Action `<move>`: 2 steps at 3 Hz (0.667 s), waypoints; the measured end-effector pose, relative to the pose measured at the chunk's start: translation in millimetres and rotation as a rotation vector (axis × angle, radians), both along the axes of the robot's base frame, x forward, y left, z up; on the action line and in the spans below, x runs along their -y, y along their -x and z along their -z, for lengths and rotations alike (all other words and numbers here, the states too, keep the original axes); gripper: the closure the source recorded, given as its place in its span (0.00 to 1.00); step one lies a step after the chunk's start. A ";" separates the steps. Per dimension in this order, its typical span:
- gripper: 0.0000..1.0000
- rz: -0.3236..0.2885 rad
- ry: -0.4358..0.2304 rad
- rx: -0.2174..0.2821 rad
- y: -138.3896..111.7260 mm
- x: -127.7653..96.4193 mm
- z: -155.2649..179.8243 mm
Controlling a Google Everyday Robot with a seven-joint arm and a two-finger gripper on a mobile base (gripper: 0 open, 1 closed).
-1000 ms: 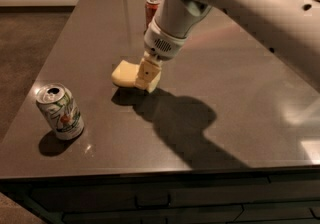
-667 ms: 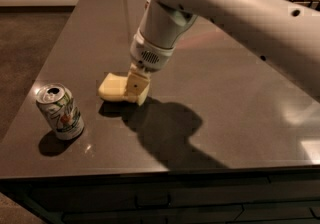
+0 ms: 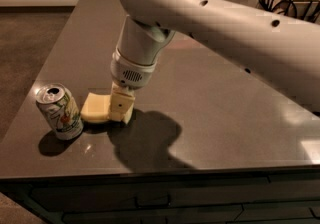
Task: Move sponge near 7up can
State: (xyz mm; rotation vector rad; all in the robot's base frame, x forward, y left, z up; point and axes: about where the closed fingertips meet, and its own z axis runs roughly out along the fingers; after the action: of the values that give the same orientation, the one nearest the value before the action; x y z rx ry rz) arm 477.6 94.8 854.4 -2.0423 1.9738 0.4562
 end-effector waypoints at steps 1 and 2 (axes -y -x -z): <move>0.59 -0.044 0.004 0.001 10.0 -8.7 3.1; 0.35 -0.045 0.004 0.002 10.7 -9.4 3.0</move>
Offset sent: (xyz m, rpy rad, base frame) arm -0.0092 0.0081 -0.0028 -0.0034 -0.0010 0.0403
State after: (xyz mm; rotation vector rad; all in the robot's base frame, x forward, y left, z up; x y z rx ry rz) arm 466.9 104.1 851.5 -2.0931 1.9325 0.4595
